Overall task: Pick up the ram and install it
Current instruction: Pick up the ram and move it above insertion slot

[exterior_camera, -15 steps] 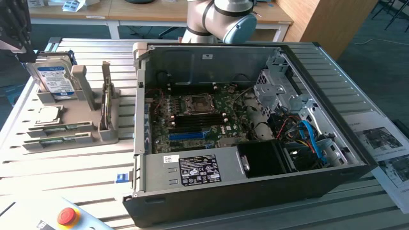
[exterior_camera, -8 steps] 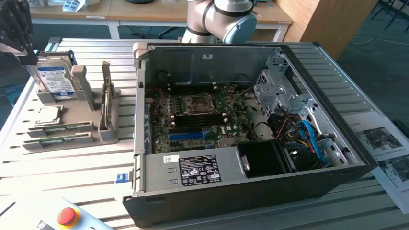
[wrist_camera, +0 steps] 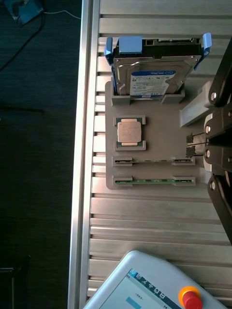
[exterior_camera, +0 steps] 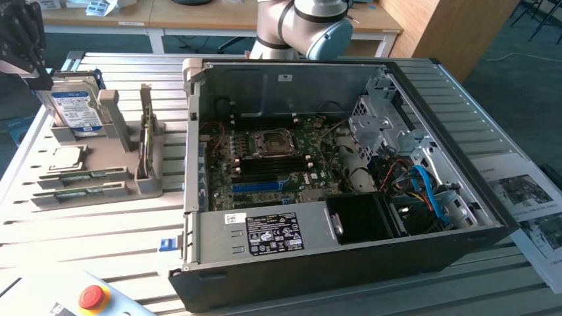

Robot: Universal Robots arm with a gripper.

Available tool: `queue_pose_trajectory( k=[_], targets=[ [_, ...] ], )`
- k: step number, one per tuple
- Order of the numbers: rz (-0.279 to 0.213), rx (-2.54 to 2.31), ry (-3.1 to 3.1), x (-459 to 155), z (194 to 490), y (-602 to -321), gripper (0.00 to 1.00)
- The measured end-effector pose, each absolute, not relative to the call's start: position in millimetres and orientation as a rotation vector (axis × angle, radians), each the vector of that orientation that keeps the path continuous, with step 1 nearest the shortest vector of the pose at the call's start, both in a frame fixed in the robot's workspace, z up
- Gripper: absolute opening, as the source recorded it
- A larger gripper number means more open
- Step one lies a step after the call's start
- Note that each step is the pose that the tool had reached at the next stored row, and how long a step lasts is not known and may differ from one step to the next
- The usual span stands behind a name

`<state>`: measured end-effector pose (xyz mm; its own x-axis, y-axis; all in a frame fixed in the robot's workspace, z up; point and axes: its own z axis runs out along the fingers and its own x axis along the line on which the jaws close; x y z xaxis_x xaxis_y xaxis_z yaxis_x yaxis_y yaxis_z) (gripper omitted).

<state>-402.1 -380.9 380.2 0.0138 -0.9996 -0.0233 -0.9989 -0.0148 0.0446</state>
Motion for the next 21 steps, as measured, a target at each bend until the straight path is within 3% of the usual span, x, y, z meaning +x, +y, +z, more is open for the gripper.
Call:
queue_pose_trajectory(
  k=[6, 7, 9, 10, 21],
  targets=[
    [-0.076, 2.226, -2.194, -402.1, 380.1, -380.9, 0.11],
    [-0.076, 2.226, -2.194, -402.1, 380.1, -380.9, 0.16],
    [-0.076, 2.226, -2.194, -402.1, 380.2, -380.9, 0.16],
    [-0.076, 2.226, -2.194, -402.1, 380.2, -380.9, 0.24],
    [-0.075, 2.226, -2.195, -402.3, 370.3, -381.4, 0.24]
  ],
)
